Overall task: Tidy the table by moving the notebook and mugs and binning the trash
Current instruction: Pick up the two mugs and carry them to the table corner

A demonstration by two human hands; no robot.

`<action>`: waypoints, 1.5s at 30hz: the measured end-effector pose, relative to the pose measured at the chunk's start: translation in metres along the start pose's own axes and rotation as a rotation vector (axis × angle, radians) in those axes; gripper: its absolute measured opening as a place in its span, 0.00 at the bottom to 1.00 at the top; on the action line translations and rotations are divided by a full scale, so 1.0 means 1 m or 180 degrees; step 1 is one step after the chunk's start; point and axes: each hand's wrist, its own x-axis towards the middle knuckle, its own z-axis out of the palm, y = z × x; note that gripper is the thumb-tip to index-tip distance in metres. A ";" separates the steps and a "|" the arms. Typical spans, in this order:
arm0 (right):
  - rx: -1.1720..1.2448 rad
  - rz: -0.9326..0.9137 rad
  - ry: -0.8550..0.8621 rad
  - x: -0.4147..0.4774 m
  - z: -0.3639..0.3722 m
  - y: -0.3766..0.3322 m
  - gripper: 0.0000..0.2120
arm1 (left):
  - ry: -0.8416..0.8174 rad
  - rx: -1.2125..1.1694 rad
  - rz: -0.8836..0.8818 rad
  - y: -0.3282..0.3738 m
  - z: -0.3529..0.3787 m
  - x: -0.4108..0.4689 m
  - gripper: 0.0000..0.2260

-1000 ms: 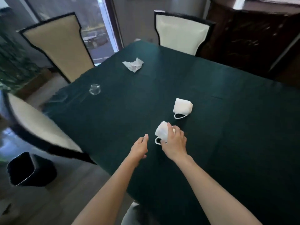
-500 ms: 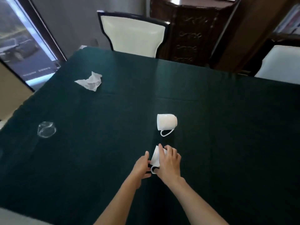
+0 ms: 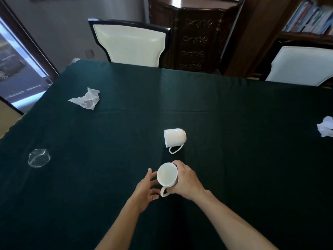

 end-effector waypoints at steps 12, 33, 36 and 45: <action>0.0538 -0.0204 -0.0114 -0.011 0.008 -0.005 0.42 | 0.0127 0.0423 0.0430 -0.011 -0.005 -0.031 0.13; 0.0752 -0.0091 -0.0396 -0.052 0.050 -0.021 0.40 | 0.0287 0.0193 0.0297 -0.059 -0.033 -0.054 0.14; 0.0718 -0.0083 -0.0364 -0.052 0.051 -0.022 0.42 | 0.0314 0.0258 0.0292 -0.057 -0.034 -0.052 0.14; 0.0005 -0.0162 -0.0866 -0.038 0.025 -0.005 0.47 | 0.0814 0.0799 0.0247 -0.032 -0.042 -0.020 0.21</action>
